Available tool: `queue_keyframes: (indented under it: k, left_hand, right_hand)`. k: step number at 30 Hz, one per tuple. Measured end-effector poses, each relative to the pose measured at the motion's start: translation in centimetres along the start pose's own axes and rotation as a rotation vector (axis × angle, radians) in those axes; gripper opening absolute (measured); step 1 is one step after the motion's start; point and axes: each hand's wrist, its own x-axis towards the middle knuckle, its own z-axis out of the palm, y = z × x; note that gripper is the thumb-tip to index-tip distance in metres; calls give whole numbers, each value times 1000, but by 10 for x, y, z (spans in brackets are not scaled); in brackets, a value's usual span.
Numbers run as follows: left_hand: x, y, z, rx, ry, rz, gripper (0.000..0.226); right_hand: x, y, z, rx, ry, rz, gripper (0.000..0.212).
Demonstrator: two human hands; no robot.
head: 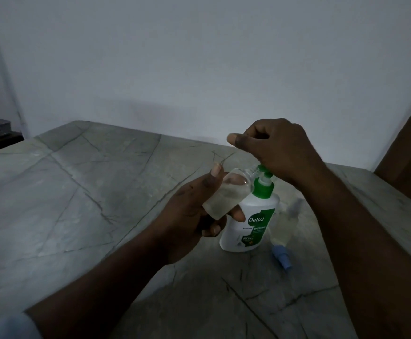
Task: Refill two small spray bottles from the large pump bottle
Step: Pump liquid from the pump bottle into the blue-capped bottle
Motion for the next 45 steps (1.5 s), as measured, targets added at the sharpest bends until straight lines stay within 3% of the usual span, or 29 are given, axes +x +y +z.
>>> queue_keyframes:
  k: [13, 19, 26, 38, 45]
  left_hand:
    - [1, -3, -3, -10, 28, -15, 66]
    - [2, -5, -3, -7, 22, -12, 63]
    - [2, -1, -1, -10, 3, 9, 63]
    - [1, -3, -1, 0, 19, -14, 65]
    - [0, -2, 1, 12, 28, -31, 65]
  right_hand:
    - [5, 4, 12, 24, -289, 135, 38]
    - [3, 5, 11, 29, -251, 116, 39]
    - [1, 4, 3, 11, 24, -23, 40]
    - [2, 3, 8, 34, -297, 124, 32]
    - [2, 2, 8, 37, -291, 117, 36]
